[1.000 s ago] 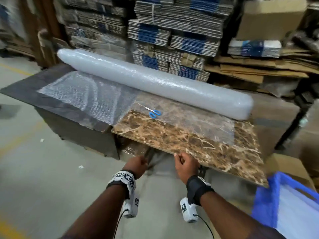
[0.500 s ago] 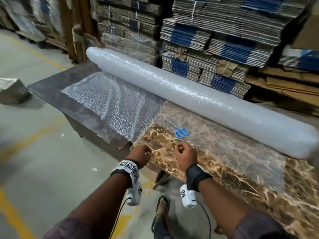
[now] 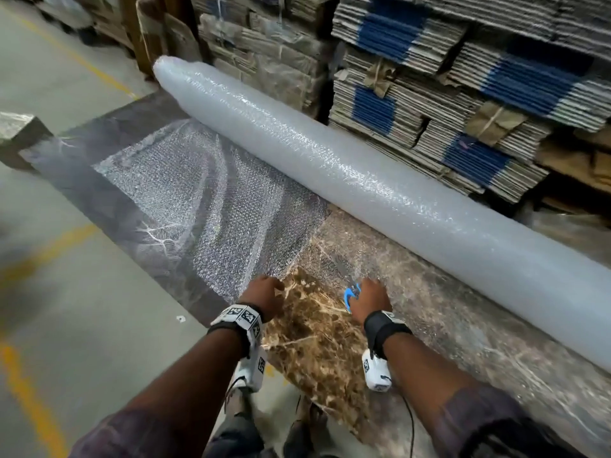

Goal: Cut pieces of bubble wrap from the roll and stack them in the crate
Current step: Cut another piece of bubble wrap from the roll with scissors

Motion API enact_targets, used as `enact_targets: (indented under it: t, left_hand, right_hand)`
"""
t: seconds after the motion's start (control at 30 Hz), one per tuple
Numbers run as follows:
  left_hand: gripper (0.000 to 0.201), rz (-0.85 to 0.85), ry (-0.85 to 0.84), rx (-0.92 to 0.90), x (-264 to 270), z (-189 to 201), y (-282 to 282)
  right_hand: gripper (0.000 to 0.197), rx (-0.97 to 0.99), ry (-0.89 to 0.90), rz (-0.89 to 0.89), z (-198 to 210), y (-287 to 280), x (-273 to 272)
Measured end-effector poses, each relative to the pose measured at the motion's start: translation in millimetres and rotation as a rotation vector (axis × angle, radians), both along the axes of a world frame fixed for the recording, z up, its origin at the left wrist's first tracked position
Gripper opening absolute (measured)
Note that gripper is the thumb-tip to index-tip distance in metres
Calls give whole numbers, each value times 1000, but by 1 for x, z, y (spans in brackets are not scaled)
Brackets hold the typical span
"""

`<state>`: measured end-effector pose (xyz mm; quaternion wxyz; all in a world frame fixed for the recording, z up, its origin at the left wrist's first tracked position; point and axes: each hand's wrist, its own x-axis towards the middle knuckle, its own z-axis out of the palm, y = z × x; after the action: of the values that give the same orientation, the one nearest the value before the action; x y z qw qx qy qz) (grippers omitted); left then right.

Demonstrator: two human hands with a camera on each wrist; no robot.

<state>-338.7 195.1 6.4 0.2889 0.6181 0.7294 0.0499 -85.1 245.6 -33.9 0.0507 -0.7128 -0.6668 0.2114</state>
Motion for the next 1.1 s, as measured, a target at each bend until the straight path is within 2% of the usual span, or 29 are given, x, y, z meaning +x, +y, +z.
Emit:
enact_targets:
  t: [0.17, 0.37, 0.43, 0.53, 0.7, 0.8, 0.9, 1.1]
  left_hand:
    - [28, -194, 110, -126, -11, -15, 12]
    - [32, -233, 134, -214, -13, -25, 23]
    - [30, -204, 123, -219, -13, -27, 26]
    - [27, -158, 97, -195, -15, -29, 27]
    - [31, -105, 104, -111, -17, -32, 24]
    - [32, -75, 96, -89, -14, -35, 20]
    - [32, -48, 79, -66, -11, -36, 17]
    - [32, 18, 39, 34, -10, -27, 10]
  right_hand:
    - [33, -73, -135, 9, -8, 11, 1]
    - [37, -190, -208, 36, 6, 36, -2]
    - [39, -261, -154, 35, 6, 46, 3]
    - [48, -328, 40, 20, 3, 57, 18]
    - [56, -492, 435, 186, 8, 67, 23]
    - [46, -653, 498, 305, 16, 64, 12]
    - [34, -785, 533, 300, 21, 60, -3]
    - [22, -859, 525, 271, 22, 56, -20]
